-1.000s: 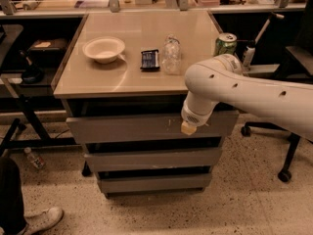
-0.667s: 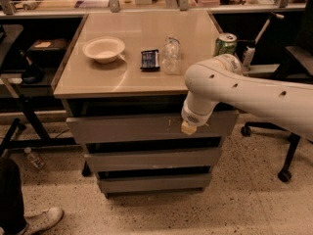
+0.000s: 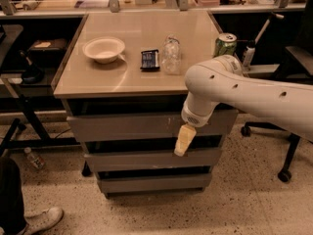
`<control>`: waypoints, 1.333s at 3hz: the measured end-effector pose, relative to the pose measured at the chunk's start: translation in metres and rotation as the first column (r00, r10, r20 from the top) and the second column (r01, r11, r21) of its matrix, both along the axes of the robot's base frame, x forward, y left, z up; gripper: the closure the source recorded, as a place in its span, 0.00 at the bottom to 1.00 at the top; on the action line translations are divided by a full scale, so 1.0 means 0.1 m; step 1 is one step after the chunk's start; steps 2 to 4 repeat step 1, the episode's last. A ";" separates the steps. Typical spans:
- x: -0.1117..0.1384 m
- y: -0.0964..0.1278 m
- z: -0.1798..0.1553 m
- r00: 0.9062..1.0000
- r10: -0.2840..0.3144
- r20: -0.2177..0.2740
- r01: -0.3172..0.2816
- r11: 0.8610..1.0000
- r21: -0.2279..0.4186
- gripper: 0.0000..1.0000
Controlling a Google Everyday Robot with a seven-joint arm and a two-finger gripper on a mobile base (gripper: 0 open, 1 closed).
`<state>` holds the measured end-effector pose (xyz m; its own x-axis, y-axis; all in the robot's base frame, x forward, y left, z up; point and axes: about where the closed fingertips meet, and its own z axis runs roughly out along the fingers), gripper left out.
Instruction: Close top drawer
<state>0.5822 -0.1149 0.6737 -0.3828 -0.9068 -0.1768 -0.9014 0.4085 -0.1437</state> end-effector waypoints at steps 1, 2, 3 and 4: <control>0.00 0.00 0.00 1.000 0.000 0.000 0.000 1.000 0.000 0.00; 0.00 0.00 0.00 1.000 0.000 0.000 0.000 1.000 0.000 0.00; 0.00 0.00 0.00 1.000 0.000 0.000 0.000 1.000 0.000 0.00; 0.00 0.00 0.00 1.000 0.000 0.000 0.000 1.000 0.000 0.00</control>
Offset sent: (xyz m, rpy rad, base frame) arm 0.0000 0.0000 0.0000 0.0000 0.0000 0.0000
